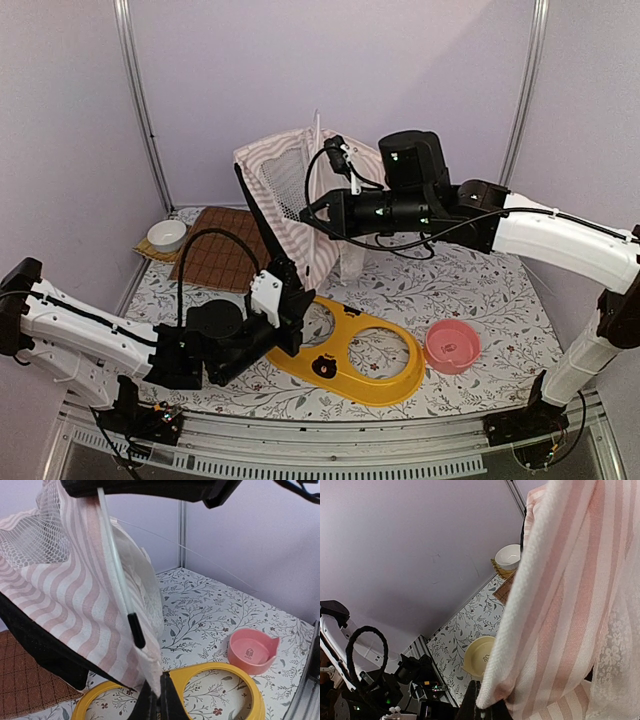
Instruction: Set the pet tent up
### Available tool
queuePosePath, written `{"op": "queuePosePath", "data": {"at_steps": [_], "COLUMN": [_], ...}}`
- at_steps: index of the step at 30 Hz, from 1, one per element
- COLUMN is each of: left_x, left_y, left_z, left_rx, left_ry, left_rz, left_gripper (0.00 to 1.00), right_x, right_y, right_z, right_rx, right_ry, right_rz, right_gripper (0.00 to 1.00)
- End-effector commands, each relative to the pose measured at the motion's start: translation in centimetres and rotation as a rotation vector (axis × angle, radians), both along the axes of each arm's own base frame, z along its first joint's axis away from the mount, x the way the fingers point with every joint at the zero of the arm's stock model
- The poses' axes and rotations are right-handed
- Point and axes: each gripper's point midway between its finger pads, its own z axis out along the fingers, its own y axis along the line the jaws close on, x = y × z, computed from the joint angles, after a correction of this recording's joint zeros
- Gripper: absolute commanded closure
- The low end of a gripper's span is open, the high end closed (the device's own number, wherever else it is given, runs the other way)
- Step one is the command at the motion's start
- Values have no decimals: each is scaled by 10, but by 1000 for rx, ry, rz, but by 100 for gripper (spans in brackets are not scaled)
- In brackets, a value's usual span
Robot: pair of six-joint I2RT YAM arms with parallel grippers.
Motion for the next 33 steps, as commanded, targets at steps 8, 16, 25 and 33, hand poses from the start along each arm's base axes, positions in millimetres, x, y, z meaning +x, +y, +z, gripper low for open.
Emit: {"op": "queuePosePath", "data": {"at_steps": [8,16,25,33], "left_x": [-63,-61,-55,-43], "left_y": [-6,-4,0,6], "left_z": [-97,-88,-83,-78], "left_rx": [374,352,331,293], "left_ry": [80,73,80,102], "left_rz": [-261,-252,-238,-220], "left_gripper": [100,100,100,100], "right_x": [77,77,80,75], "right_y": [-58,-66,-67,-60], "right_z": [115,105,95,81], "right_rx": [341,316,280,251], "right_ry": [-284,-280,-279,-249], "right_rz": [-349,-377,-387,-340], "right_gripper": [100,100,100,100]}}
